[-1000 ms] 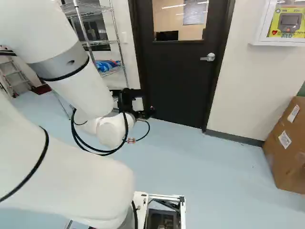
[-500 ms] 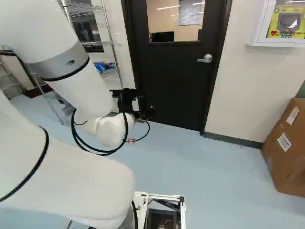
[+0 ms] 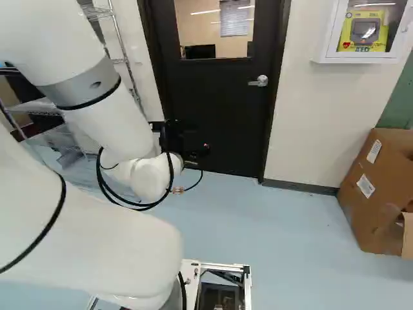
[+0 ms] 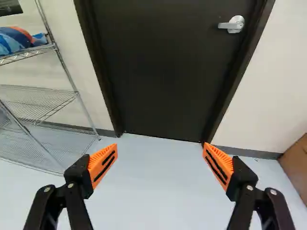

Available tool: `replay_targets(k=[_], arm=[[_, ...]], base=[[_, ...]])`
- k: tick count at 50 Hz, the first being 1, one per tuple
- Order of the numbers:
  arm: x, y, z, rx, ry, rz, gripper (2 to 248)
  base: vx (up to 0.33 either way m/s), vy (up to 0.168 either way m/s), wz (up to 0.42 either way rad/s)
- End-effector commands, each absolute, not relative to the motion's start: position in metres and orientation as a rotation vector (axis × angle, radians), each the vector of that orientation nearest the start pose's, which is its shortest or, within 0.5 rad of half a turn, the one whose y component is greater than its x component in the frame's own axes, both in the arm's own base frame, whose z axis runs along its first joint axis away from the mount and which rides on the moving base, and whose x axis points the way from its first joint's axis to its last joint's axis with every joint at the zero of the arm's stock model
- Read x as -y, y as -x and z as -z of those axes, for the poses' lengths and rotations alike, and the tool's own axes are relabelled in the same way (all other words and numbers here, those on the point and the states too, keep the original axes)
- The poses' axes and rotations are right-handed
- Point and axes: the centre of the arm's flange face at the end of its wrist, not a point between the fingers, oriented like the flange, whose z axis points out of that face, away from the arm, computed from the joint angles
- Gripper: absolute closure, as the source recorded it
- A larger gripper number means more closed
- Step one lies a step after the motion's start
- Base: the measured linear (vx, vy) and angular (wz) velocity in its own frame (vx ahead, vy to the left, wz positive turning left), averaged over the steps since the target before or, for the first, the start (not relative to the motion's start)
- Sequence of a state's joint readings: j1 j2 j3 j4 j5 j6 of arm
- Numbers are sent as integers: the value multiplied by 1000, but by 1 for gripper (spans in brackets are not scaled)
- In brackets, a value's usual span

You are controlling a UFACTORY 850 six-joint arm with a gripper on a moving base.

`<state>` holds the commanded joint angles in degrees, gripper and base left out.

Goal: Open the door and move inside

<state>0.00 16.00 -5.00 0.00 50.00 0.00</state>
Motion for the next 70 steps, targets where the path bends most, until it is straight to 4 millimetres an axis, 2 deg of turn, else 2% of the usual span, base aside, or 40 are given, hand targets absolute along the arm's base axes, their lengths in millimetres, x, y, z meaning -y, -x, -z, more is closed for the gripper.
replay_targets(k=[43, 57, 70], arm=[[0, -270, -366, 0, 2558, 1824, 3], [0, -270, -366, 0, 2558, 1824, 3], [0, -270, -366, 0, 2558, 1824, 3]], base=[[150, 4, -236], [134, 35, -230], [121, 85, -32]])
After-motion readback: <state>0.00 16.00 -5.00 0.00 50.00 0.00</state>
